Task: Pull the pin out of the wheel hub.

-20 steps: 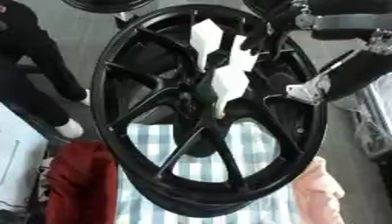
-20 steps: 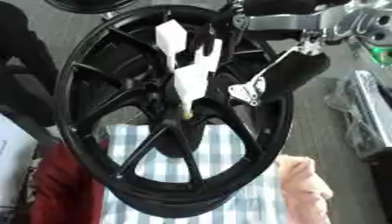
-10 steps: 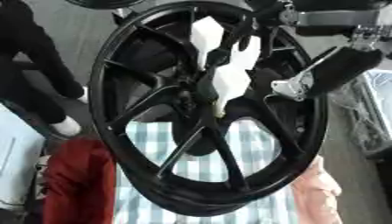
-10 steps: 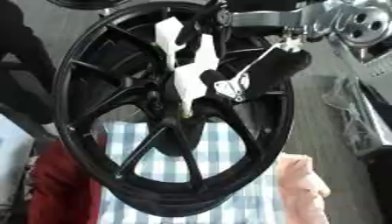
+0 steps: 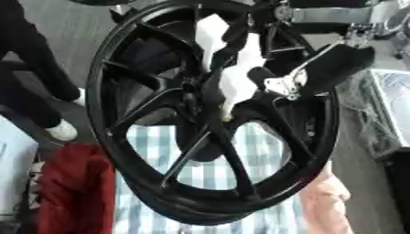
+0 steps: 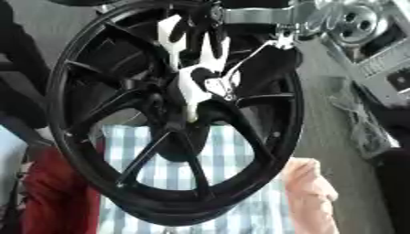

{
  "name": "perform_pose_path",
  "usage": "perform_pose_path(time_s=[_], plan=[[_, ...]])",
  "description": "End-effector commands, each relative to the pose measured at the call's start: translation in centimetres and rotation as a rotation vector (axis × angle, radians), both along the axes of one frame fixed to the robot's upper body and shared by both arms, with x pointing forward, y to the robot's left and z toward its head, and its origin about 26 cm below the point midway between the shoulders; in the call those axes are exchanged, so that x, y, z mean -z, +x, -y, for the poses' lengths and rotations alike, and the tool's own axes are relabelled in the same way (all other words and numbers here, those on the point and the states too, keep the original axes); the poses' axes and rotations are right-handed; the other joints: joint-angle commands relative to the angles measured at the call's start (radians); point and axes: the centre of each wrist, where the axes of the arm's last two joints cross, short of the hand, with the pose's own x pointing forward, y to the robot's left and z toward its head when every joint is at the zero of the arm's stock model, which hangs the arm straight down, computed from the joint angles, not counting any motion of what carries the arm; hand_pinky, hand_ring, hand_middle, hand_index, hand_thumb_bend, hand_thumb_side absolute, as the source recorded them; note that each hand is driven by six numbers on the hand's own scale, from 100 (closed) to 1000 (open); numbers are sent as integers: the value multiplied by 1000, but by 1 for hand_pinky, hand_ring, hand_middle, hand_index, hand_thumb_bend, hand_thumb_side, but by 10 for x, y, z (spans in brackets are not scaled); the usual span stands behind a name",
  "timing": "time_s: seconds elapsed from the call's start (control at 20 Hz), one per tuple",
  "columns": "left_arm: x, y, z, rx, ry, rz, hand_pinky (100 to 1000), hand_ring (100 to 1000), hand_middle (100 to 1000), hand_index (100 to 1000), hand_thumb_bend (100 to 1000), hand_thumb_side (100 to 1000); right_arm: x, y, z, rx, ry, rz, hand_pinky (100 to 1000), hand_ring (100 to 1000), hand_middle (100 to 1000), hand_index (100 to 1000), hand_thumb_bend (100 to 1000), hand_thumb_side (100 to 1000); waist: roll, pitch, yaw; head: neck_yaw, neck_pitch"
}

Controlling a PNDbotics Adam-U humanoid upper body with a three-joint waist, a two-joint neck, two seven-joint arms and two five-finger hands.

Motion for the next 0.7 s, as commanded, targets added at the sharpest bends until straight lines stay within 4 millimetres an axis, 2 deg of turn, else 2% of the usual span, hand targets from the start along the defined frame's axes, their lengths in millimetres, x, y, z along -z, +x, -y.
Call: perform_pose_path(time_s=[0.05, 0.25, 0.5, 0.7], plan=[[-12, -3, -4, -11, 32, 25, 581, 678, 693, 762, 152, 779, -7, -5, 8, 20, -5, 40, 737, 686, 752, 897, 100, 475, 6, -12, 2, -4, 6], [-11, -2, -4, -13, 32, 20, 582, 678, 693, 762, 153, 780, -5, -5, 9, 21, 1, 32, 733, 694, 750, 896, 100, 500, 4, -8, 5, -3, 6], [-10, -2, -4, -15, 32, 16, 582, 677, 693, 761, 153, 782, -4, -4, 10, 28, 11, 32, 733, 694, 753, 892, 100, 488, 2, -5, 5, -1, 6], [-8, -2, -4, -15, 30, 11, 582, 677, 693, 761, 154, 784, -3, -4, 10, 36, 12, 34, 716, 670, 747, 892, 100, 502, 2, -4, 6, 1, 6]])
